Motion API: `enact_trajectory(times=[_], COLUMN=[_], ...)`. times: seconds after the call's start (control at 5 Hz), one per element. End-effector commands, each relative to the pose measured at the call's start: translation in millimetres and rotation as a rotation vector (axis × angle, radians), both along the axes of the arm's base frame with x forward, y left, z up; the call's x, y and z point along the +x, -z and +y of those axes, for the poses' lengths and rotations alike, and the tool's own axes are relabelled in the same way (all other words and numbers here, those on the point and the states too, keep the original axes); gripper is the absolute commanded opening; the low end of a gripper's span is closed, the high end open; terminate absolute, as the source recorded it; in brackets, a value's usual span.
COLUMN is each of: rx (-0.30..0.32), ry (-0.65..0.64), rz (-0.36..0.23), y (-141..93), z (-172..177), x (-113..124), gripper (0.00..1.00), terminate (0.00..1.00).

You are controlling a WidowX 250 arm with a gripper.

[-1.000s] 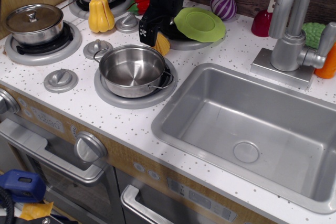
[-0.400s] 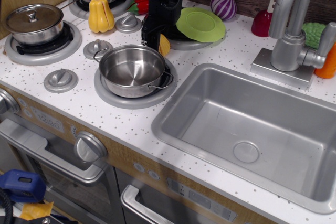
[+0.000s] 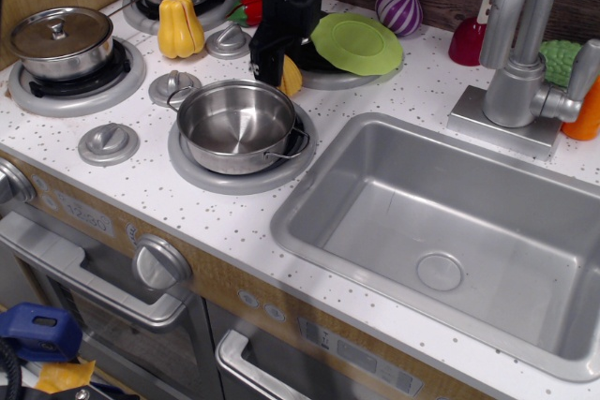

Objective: Put corn in pan which is on stove

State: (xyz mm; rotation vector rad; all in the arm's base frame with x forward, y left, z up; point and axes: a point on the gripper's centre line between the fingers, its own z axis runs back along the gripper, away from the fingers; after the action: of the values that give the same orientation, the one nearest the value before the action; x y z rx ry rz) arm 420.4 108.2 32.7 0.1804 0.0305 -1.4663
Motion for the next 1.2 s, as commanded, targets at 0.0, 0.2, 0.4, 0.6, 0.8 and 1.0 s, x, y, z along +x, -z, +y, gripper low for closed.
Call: enact_trajectory(times=[0.0, 0.2, 0.4, 0.6, 0.8, 1.0], rx=[0.116, 0.162, 0.169, 0.168, 0.155, 0.130], ry=[-0.001, -0.035, -0.089, -0.148, -0.168, -0.196], rz=[-0.025, -0.015, -0.001, -0.004, -0.002, 0.034], y=[-64.5, -77.2, -79.2, -77.1, -74.2, -74.4], z=[-3.8, -5.6, -8.2, -11.6, -10.3, -8.6], x=[9.6, -9.3, -31.6, -55.5, -67.2, -78.3], gripper=[0.00, 0.00, 0.00, 0.00, 0.00, 0.00], terminate=[0.00, 0.00, 0.00, 0.00, 0.00, 0.00])
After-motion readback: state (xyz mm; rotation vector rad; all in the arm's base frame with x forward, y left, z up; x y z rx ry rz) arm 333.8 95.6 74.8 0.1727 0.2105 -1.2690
